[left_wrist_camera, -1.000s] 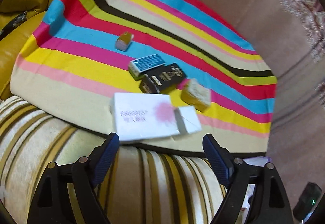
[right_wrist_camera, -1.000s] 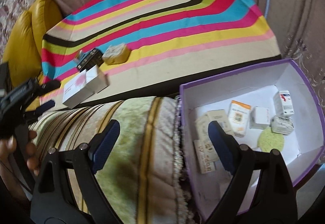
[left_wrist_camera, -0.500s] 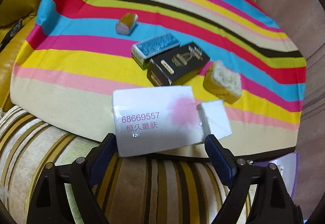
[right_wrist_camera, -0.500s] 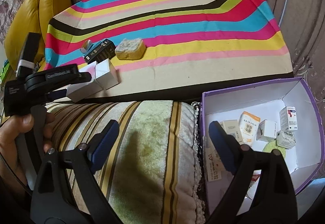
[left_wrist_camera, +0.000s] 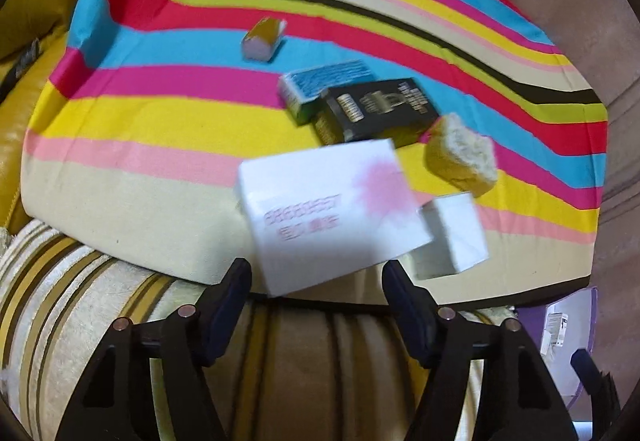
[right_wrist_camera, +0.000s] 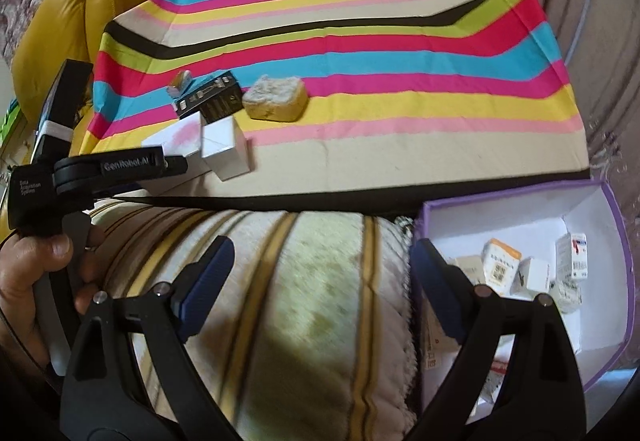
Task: Organize objects
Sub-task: 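Move both grippers back toward the boxes on the cloth, then grasp the white pink-printed box with the left gripper while the right grasps a white cube box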
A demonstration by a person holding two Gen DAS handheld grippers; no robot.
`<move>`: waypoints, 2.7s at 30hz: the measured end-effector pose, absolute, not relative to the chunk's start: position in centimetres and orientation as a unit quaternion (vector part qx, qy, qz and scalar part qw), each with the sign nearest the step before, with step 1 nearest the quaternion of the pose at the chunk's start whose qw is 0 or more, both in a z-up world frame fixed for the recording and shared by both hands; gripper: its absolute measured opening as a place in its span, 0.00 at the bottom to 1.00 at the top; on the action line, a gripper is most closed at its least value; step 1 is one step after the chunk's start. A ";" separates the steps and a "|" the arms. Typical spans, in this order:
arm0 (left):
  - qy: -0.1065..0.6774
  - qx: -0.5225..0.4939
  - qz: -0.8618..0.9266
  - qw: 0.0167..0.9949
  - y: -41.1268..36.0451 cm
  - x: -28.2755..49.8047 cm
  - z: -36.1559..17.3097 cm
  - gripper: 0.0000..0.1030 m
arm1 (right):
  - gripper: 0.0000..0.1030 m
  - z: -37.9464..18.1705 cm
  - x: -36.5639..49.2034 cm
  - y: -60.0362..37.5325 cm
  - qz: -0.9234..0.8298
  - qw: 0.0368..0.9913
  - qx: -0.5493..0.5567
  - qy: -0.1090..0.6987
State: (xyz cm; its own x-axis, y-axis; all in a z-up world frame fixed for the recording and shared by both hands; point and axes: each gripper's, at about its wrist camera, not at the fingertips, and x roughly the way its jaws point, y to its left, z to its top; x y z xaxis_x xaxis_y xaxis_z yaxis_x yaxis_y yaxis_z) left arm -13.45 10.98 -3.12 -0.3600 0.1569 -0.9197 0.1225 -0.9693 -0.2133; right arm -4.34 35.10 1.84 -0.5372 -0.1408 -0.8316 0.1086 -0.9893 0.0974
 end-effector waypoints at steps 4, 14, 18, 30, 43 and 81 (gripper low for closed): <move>-0.130 -0.565 0.814 0.002 9.0 -13.2 -3.2 0.67 | 0.89 1.7 -5.5 33.4 -0.873 0.087 0.480 -0.001; -0.140 -0.557 0.819 -0.015 4.5 -14.6 -3.2 0.71 | 0.89 0.3 -10.0 27.1 -0.857 0.127 0.496 0.058; -0.142 -0.549 0.824 -0.014 2.9 -14.9 -2.9 0.77 | 0.89 -0.4 -11.4 25.5 -0.856 0.127 0.496 0.074; -0.088 -0.498 0.858 0.084 5.2 -14.4 -0.2 0.84 | 0.56 -2.2 -14.5 24.4 -0.849 0.116 0.508 0.087; 0.016 -0.506 0.857 0.098 10.0 -15.7 -0.9 0.91 | 0.39 -2.4 -13.9 26.9 -0.868 0.066 0.489 0.052; 0.017 -0.467 0.877 0.112 13.4 -9.3 1.6 0.91 | 0.36 -0.7 -10.1 31.3 -0.882 0.055 0.468 -0.011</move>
State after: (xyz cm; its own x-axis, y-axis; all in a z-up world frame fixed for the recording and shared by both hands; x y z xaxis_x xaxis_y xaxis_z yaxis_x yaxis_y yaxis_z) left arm -9.34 13.42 1.60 -0.5390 0.1810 -0.8226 -0.2129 -0.9742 -0.0749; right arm -10.06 31.25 -0.66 -0.5559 -0.1073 -0.8243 0.0868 -0.9937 0.0708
